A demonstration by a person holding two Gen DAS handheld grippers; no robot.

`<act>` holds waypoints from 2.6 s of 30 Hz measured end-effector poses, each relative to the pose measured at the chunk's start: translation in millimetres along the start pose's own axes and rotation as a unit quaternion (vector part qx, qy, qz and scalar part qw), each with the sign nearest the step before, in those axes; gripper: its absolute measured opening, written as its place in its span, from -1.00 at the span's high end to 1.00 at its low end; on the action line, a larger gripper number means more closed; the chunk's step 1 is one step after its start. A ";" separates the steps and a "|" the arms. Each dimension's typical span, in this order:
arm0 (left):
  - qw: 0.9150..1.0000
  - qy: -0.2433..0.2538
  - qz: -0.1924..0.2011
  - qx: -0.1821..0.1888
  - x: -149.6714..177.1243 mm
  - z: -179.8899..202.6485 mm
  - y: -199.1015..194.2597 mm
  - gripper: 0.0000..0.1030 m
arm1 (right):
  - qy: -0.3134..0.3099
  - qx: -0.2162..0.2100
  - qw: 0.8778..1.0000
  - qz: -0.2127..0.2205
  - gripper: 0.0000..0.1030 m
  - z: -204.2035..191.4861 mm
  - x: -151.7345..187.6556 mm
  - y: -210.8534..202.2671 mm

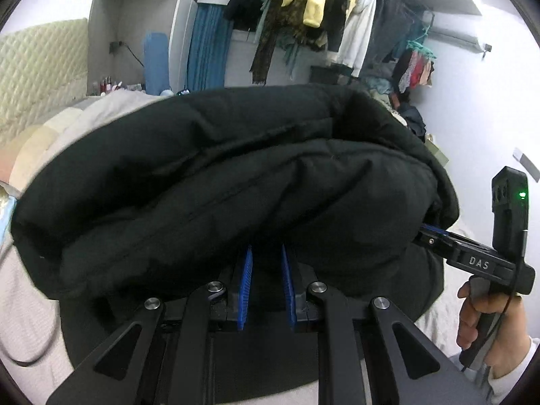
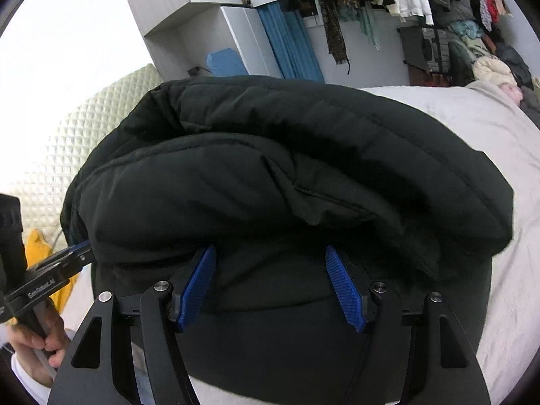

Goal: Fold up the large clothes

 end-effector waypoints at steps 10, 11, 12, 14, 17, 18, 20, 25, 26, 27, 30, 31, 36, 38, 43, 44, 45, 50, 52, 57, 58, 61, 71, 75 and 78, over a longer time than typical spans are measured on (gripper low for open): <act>0.999 0.001 -0.001 -0.037 -34.2 -36.2 57.5 0.66 | -0.009 0.024 1.000 0.008 -0.36 6.6 -28.4 40.4; 0.999 -0.001 -0.003 -0.042 -37.9 -41.8 64.7 0.66 | -0.010 0.026 1.000 0.007 -0.36 7.5 -29.2 45.6; 0.999 -0.003 -0.004 -0.046 -40.2 -47.4 69.0 0.66 | -0.011 0.028 1.000 0.006 -0.36 8.5 -30.0 53.2; 0.998 -0.009 -0.009 -0.055 -42.3 -60.2 85.5 0.66 | -0.013 0.031 0.999 0.001 -0.37 11.3 -31.9 67.7; 0.998 -0.009 -0.014 -0.064 -49.5 -70.4 107.6 0.66 | -0.012 0.030 0.999 -0.003 -0.39 13.9 -34.0 84.6; 0.998 -0.007 -0.016 -0.066 -52.7 -72.4 114.9 0.66 | -0.012 0.029 0.999 -0.004 -0.41 14.4 -36.4 89.1; 0.997 0.003 -0.019 -0.076 -59.1 -75.3 126.4 0.66 | -0.019 0.036 0.999 -0.002 -0.42 14.1 -40.5 97.4; 0.996 0.006 -0.031 -0.081 -70.9 -84.7 155.5 0.67 | -0.024 0.048 0.999 0.006 -0.48 14.9 -51.8 120.6; 0.996 0.004 -0.033 -0.079 -73.2 -88.0 161.0 0.67 | -0.023 0.047 0.999 0.003 -0.48 16.4 -54.6 125.7; 0.996 -0.002 -0.035 -0.076 -74.9 -92.4 167.2 0.67 | -0.015 0.044 0.999 0.001 -0.50 18.5 -57.0 129.3; 0.997 -0.015 -0.036 -0.066 -75.1 -104.0 176.9 0.67 | -0.001 0.037 0.999 0.001 -0.53 21.2 -62.4 141.0; 0.997 -0.019 -0.035 -0.064 -76.1 -105.8 178.9 0.67 | 0.000 0.037 0.999 0.001 -0.53 21.1 -63.0 142.9; 0.998 -0.022 -0.040 -0.032 -80.1 -110.0 174.9 0.66 | 0.000 0.012 1.000 -0.012 -0.56 21.9 -63.8 141.6; 0.999 -0.034 -0.042 -0.009 -83.7 -109.4 168.2 0.66 | 0.011 -0.020 1.000 -0.012 -0.55 26.6 -65.6 127.7; 0.995 -0.090 -0.021 0.026 -95.1 -139.0 133.1 0.65 | 0.037 -0.012 0.999 0.019 -0.55 69.7 -82.9 81.0; 0.995 -0.097 -0.017 0.026 -95.7 -143.9 126.4 0.65 | 0.045 -0.009 0.999 0.024 -0.55 77.7 -85.3 75.4; 0.994 -0.107 -0.011 0.027 -95.2 -153.7 116.6 0.60 | 0.059 -0.010 0.998 0.027 -0.55 89.8 -87.0 69.2; 0.990 -0.137 0.017 0.009 -86.5 -193.9 73.4 -0.41 | 0.122 -0.015 0.992 0.001 -0.56 144.2 -72.8 64.6; 0.989 -0.145 0.022 -0.006 -82.4 -211.5 60.6 -0.57 | 0.129 0.003 0.992 -0.016 -0.61 159.8 -62.1 69.3; 0.975 -0.223 -0.009 -0.009 -49.9 -262.3 63.6 -0.57 | 0.184 -0.021 0.981 -0.060 -0.75 180.3 -41.9 86.1; 0.970 -0.241 -0.022 -0.003 -41.5 -270.9 69.9 -0.57 | 0.190 -0.021 0.979 -0.070 -0.77 183.0 -39.0 90.1; 0.959 -0.275 -0.052 0.035 -24.1 -274.0 88.4 -0.57 | 0.201 -0.033 0.973 -0.110 -0.77 181.7 -25.0 104.5; 0.950 -0.295 -0.039 0.099 -21.3 -244.1 113.5 -0.49 | 0.159 -0.122 0.974 -0.105 -0.74 126.6 -29.7 104.9; 0.954 -0.284 -0.016 0.093 -27.9 -237.5 112.4 0.07 | 0.114 -0.086 0.986 -0.084 0.10 115.3 -37.4 100.2; 0.960 -0.268 0.001 0.076 -42.2 -233.8 109.9 0.73 | 0.111 -0.080 0.989 -0.052 0.65 115.5 -51.5 90.4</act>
Point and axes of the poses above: each gripper's, at about its wrist camera, not at the fingertips, and y roughly the way its jaws point, z to its right, x to its underside, the point moved 10 cm from there along y, roughly the way its jaws point, and after that the axes turned 9 degrees about x, right-handed, at the moved point
